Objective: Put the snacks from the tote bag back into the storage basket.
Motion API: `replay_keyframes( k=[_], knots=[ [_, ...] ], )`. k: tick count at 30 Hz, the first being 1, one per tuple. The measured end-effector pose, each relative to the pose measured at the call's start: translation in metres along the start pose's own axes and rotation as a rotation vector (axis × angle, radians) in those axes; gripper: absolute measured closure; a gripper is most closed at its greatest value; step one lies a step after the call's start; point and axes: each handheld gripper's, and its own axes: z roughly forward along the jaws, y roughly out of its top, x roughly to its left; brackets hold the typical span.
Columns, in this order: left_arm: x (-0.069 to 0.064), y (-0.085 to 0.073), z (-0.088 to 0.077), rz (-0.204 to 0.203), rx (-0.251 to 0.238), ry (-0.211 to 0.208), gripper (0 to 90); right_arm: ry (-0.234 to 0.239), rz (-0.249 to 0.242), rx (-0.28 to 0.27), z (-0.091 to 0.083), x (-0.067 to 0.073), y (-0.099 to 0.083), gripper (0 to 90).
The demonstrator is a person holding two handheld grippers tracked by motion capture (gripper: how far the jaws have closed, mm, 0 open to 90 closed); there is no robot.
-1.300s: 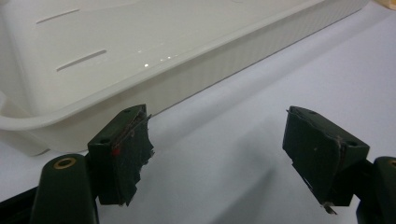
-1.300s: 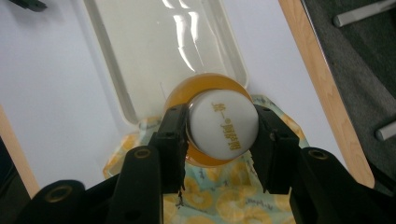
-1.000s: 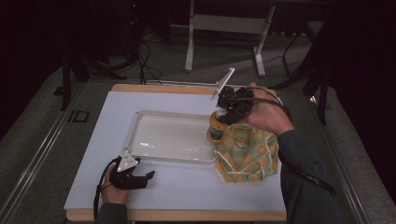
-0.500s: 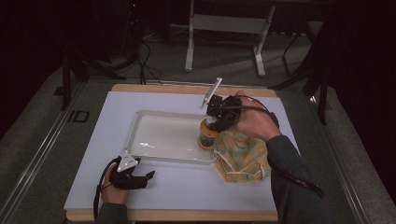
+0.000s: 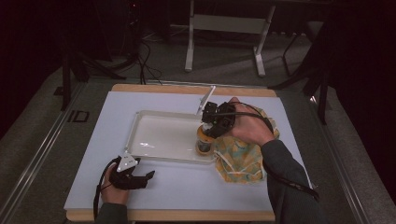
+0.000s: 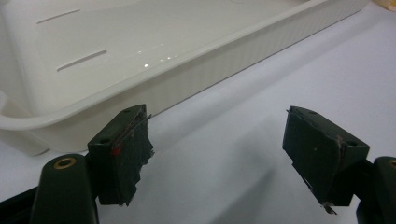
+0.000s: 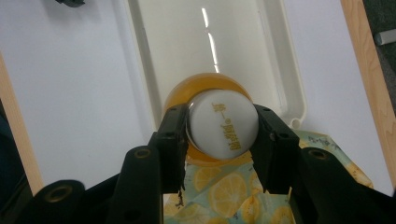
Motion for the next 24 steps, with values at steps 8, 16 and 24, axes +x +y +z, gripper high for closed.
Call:
replay_keyframes(
  k=[8, 16, 24],
  knots=[
    [0.000, 0.000, 0.000, -0.001, -0.004, -0.001, 23.3, -0.002, -0.001, 0.010, 0.005, 0.004, -0.003, 58.9],
    [0.000, 0.000, 0.000, -0.003, -0.007, 0.001, 23.3, 0.005, 0.002, 0.010, 0.009, 0.005, -0.005, 58.9],
    [0.000, 0.000, 0.000, -0.004, -0.006, 0.000, 23.3, 0.011, 0.002, 0.019, 0.013, 0.007, -0.007, 58.9]
  ],
)
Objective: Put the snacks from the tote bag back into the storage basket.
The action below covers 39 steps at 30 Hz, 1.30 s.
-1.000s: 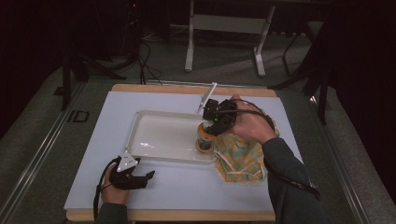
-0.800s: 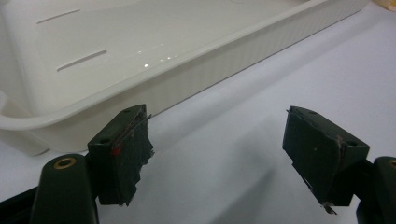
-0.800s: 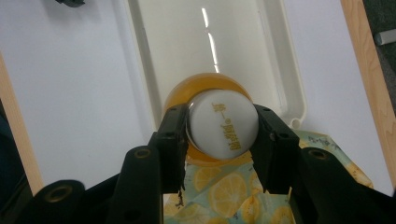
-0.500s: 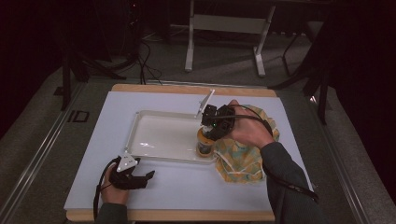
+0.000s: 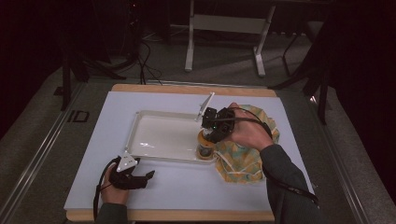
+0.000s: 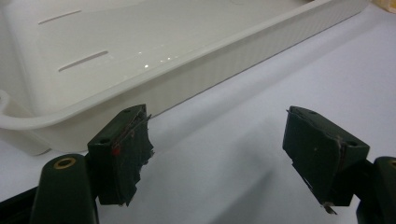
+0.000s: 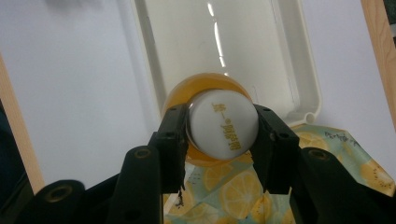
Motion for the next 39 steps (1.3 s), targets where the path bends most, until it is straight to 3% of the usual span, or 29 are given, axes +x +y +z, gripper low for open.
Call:
replay_keyframes(
  k=[39],
  knots=[
    [0.000, 0.000, 0.000, 0.003, 0.007, -0.001, 23.3, 0.014, 0.004, 0.023, 0.012, 0.003, 0.000, 58.8]
  ],
)
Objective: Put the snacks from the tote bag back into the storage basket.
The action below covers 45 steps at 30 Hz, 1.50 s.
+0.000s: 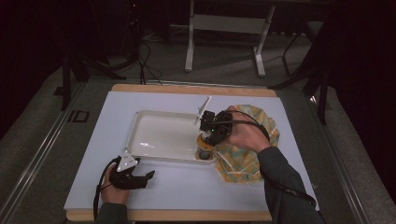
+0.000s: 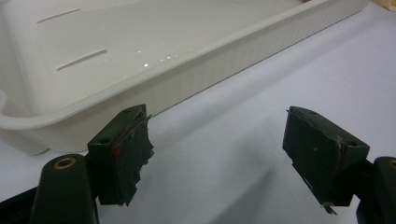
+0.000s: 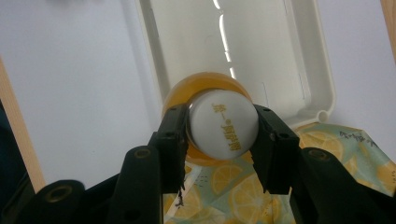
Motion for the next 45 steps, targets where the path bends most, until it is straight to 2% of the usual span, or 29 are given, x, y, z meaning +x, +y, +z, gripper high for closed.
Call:
replay_keyframes(
  k=[9, 17, 25, 30, 36, 45],
  knots=[
    [-0.0001, 0.0000, 0.0001, 0.001, 0.001, 0.000, 23.3, 0.004, 0.002, 0.000, 0.0004, -0.0008, -0.0006, 58.8],
    [-0.0002, 0.0000, -0.0001, 0.001, 0.000, 0.001, 23.3, 0.005, 0.022, 0.022, 0.0001, -0.0006, 0.0007, 58.7],
    [0.0000, 0.0000, 0.0000, -0.002, -0.001, -0.001, 23.3, -0.001, 0.010, 0.043, -0.0011, -0.0001, 0.0001, 58.5],
    [-0.0002, 0.0000, 0.0001, -0.002, 0.000, 0.000, 23.3, 0.000, 0.011, 0.034, -0.0003, -0.0009, -0.0001, 58.0],
    [-0.0001, 0.0000, 0.0000, -0.001, 0.000, 0.000, 23.3, -0.023, 0.007, 0.027, 0.0027, -0.0002, 0.0005, 52.6],
    [-0.0001, 0.0000, 0.0001, -0.003, 0.000, 0.000, 23.3, -0.029, 0.015, 0.010, -0.0006, -0.0019, 0.0000, 47.1]
  ],
)
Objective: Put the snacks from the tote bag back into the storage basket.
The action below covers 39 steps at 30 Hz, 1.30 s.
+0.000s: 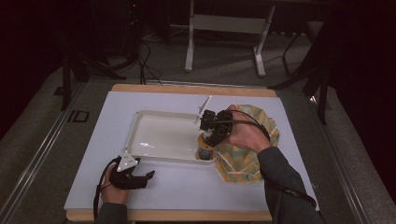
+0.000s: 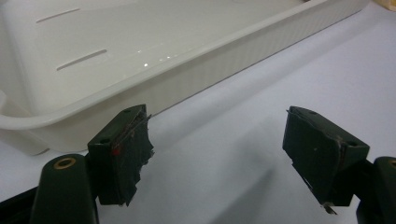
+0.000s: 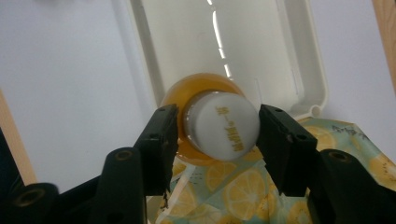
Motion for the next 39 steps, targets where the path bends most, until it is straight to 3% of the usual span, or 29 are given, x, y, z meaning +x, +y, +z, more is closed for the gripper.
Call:
replay_keyframes(
  k=[3, 13, 39],
  knots=[
    [0.000, 0.000, 0.000, 0.001, 0.001, -0.001, 23.3, 0.002, 0.017, -0.003, -0.001, -0.002, -0.001, 42.8],
    [0.000, 0.000, 0.000, -0.002, 0.000, -0.001, 23.3, 0.014, 0.043, -0.014, -0.003, -0.003, -0.008, 41.6],
    [0.000, 0.000, 0.000, -0.001, -0.003, 0.005, 23.3, -0.011, 0.038, -0.035, -0.020, -0.001, -0.029, 40.0]
  ],
)
